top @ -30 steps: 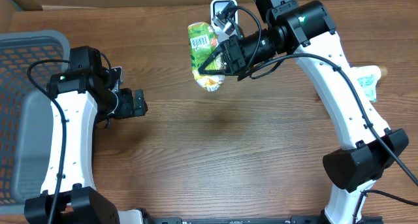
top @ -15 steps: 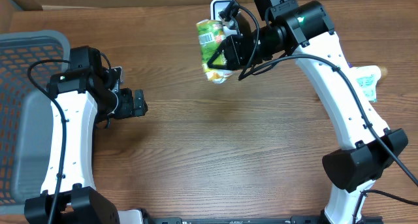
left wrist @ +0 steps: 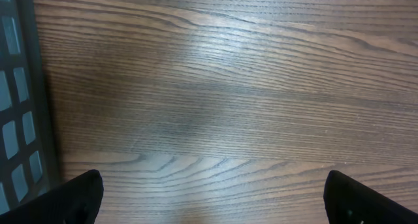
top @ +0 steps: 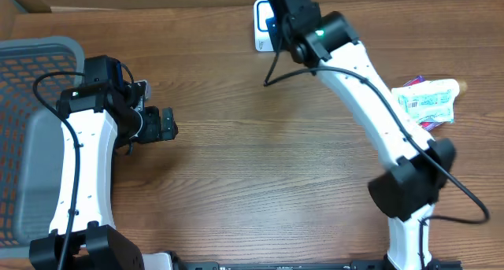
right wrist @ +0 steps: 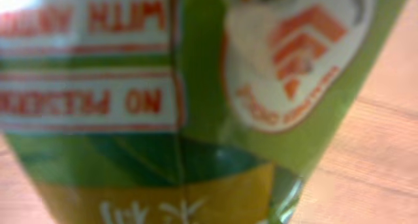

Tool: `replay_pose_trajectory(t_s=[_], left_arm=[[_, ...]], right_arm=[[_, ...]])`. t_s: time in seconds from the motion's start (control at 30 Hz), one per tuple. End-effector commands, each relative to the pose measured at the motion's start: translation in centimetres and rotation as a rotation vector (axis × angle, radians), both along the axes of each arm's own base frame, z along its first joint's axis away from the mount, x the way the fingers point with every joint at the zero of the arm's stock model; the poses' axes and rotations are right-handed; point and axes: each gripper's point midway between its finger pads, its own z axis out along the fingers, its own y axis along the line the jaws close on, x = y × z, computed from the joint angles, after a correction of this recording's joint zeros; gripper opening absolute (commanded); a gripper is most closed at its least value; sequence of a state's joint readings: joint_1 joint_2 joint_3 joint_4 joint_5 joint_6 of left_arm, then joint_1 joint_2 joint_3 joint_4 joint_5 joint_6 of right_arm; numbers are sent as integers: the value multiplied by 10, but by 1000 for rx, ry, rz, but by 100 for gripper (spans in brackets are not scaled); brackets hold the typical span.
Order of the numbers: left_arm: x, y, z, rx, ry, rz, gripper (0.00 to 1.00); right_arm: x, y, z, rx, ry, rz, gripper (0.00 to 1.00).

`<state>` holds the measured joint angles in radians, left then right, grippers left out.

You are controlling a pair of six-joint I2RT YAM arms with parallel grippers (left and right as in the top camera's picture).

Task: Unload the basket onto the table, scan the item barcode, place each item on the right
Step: 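Carry the tea pouch up to the white scanner, then hold the tea pouch's barcode in front of the scanner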

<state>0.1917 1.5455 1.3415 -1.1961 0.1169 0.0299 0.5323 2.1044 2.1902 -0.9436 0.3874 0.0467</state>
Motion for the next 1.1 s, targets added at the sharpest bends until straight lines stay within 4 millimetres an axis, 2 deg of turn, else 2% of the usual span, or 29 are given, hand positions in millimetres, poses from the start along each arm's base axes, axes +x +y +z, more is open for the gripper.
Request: replay_pose_trajectory(t_s=[0.0, 0.13, 0.4, 0.63, 0.87, 1.07], left_arm=[[2, 0, 0, -3, -4, -15, 100], [2, 0, 0, -3, -4, -15, 100], [2, 0, 0, -3, -4, -16, 100], [2, 0, 0, -3, -4, -16, 100], [2, -1, 0, -3, -4, -16, 99], [2, -1, 0, -3, -4, -16, 99]], right_arm=[[33, -20, 5, -157, -130, -94, 4], [54, -20, 0, -260, -196, -83, 4], [86, -13, -16, -609, -230, 158, 4], [122, -30, -36, -763, -275, 174, 4], [147, -56, -64, -757, -286, 123, 8], [157, -51, -93, -738, -290, 151, 9]])
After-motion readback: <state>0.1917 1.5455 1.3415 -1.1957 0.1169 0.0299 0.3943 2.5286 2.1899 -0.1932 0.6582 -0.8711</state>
